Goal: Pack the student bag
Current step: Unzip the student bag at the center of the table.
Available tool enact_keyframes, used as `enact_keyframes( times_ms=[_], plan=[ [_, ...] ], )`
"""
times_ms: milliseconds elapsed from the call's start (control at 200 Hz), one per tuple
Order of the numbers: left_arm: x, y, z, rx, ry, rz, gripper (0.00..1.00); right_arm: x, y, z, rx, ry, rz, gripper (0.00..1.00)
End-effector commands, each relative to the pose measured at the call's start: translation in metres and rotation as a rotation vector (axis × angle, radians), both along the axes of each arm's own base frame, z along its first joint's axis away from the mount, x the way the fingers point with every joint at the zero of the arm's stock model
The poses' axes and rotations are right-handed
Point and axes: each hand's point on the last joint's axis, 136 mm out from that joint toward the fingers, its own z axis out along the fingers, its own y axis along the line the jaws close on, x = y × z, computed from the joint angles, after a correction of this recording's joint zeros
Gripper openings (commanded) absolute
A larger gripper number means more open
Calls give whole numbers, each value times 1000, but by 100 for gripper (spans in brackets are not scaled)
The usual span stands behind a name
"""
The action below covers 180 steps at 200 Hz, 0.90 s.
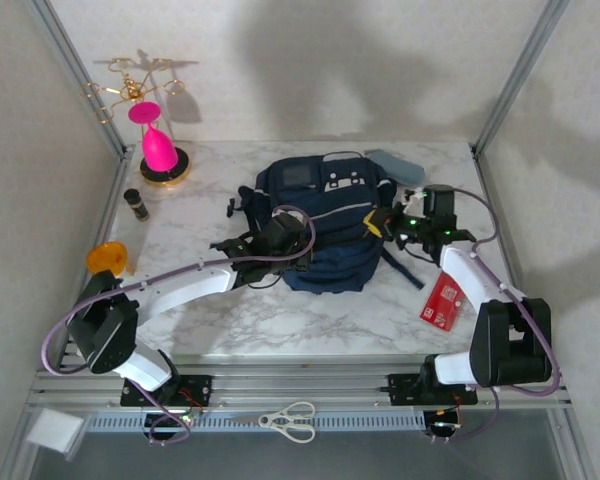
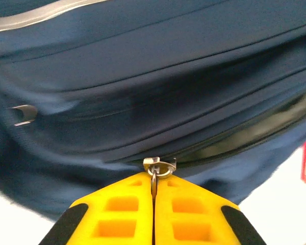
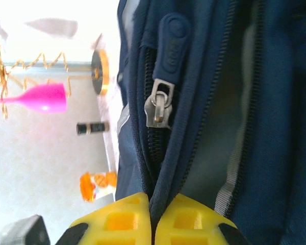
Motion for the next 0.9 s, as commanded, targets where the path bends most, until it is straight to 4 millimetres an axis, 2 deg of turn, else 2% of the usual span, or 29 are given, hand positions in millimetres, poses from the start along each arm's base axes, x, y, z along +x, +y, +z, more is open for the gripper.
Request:
enact_keyframes(
  times_ms=[0,35,105,190,245,376,486,536,716,801,896],
  plan=[
    [8,36,-22,133,19,60,0,20,-30,-3,-85,-68,-81,0],
    [7,33,-25,127,25,42,0,19,-24,-4,-76,-69,-67,0],
    [7,20,-26,91,28,6,0,15,-12,-7,-75,-61,-47,13],
    [6,1,-23,34,22,-34,0,9,7,-9,-58,-49,-30,38],
    [7,-6,-22,14,21,-43,0,4,20,-10,-51,-36,-37,50],
    [10,-13,-19,-10,12,-44,0,-7,50,-16,-41,-17,-87,65],
    [10,-14,-19,-11,10,-46,0,-10,76,-20,-31,11,-135,68],
    [10,-13,-18,-10,7,-43,0,-8,82,-22,-31,34,-184,68],
    [10,-10,-15,-12,-7,-37,0,0,113,2,-52,-5,-249,65],
    [10,-9,-12,-16,-16,-34,0,3,124,-1,-56,9,-274,61],
    [11,-6,-11,-10,-26,-23,0,7,133,-22,-80,69,-299,53]
  ],
)
